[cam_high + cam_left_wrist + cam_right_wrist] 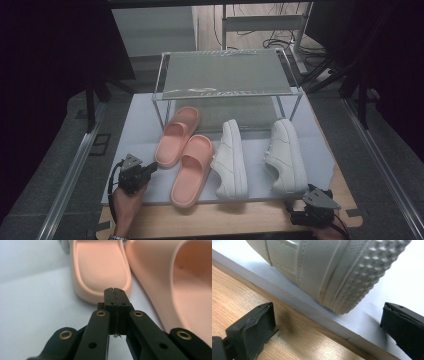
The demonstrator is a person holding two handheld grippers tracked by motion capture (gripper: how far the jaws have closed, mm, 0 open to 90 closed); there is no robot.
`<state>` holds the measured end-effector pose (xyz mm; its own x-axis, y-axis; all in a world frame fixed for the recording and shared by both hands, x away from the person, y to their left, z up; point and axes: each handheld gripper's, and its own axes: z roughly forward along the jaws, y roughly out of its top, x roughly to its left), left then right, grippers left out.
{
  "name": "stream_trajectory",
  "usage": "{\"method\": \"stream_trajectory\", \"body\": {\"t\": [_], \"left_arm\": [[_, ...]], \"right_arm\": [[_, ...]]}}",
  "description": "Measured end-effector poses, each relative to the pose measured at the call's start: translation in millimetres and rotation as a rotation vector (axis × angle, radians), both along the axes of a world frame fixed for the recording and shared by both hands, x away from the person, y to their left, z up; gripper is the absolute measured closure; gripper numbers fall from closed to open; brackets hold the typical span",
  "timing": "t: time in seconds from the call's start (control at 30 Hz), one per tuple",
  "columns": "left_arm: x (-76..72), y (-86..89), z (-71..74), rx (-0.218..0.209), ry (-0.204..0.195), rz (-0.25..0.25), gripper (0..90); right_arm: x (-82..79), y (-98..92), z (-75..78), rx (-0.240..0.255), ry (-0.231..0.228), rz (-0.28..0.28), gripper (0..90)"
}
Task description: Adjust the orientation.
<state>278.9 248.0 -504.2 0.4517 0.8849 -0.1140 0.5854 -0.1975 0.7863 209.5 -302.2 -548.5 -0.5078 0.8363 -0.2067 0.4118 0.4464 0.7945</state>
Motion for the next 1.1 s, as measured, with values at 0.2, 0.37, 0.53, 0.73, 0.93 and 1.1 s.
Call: {"method": "stream_trajectory", "body": {"t": [0.2,0.37,0.53,0.73,0.93,1.1], "left_arm": [[5.5,-6.4,-9.8,0.037,0.022,0.002,89.5],[11.2,-12.4,-12.8,0.083,0.026,0.029,89.5],[14.7,-15.0,-13.9,0.096,0.023,0.035,89.5],[22.7,-17.6,-15.2,0.083,0.020,0.046,89.5],[33.3,-22.5,-15.9,0.081,0.013,0.054,89.5],[41.7,-28.5,-16.0,0.089,0.009,0.058,89.5]], "right_arm": [[0.0,0.0,0.0,-0.001,-0.001,-0.001,0.0],[0.0,0.0,0.0,0.000,0.000,0.000,0.0],[0.1,-0.2,-0.1,0.000,-0.001,0.001,0.0],[0.0,-0.1,0.0,-0.001,-0.001,0.000,0.0],[0.1,-0.2,-0.1,0.001,-0.001,0.002,0.0],[0.0,-0.2,0.0,0.000,-0.001,0.001,0.0]]}}
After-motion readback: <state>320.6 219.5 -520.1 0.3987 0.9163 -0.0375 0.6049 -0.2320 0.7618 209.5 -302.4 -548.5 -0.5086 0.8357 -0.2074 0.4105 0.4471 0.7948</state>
